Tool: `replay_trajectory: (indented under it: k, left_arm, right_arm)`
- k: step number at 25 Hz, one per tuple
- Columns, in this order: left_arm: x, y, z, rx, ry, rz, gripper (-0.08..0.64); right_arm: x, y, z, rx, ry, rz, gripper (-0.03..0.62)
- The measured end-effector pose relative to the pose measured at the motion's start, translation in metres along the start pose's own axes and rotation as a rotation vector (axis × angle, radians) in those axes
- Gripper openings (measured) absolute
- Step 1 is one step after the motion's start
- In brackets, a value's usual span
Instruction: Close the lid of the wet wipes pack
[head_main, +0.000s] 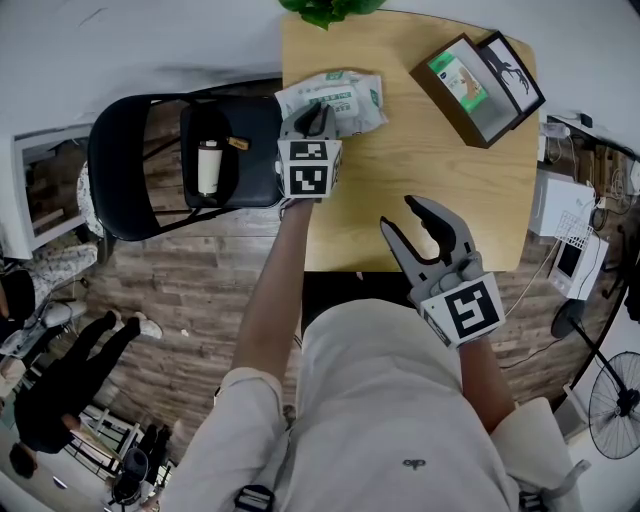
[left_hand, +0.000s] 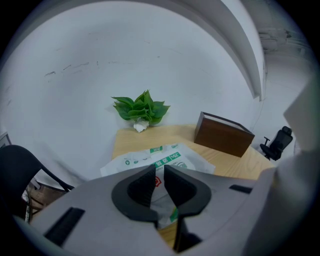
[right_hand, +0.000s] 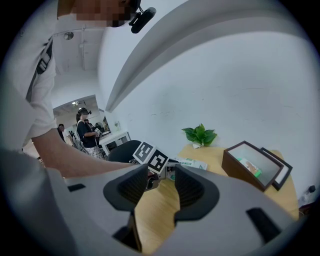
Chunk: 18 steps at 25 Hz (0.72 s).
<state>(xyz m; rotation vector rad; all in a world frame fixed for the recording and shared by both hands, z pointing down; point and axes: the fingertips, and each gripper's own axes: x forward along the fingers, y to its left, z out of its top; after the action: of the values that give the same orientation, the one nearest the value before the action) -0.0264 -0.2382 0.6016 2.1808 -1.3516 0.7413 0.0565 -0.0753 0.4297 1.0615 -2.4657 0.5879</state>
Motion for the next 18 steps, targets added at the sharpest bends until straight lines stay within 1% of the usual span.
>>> replay_trajectory:
  k: [2,8,12,18]
  left_arm:
    - [0.0007,0.0002,-0.0012,0.021,0.011,0.006,0.051]
    - [0.0033,0.0007,-0.0017,0.051,0.049,0.011,0.051]
    - [0.0043,0.0006,-0.0039,0.041,0.076,-0.006,0.051]
    - [0.0057,0.0023,-0.0031,0.034,0.102,-0.005,0.051]
  right_arm:
    - [0.0004,-0.0006,-0.0005,0.001,0.000,0.001,0.167]
    - [0.0013,-0.0022,-0.0011,0.005,0.001,0.004,0.167]
    - [0.0016,-0.0029,-0.0020,0.005,-0.001,0.008,0.167]
    - [0.0016,-0.0052,-0.0022,0.007,-0.001,0.013,0.167]
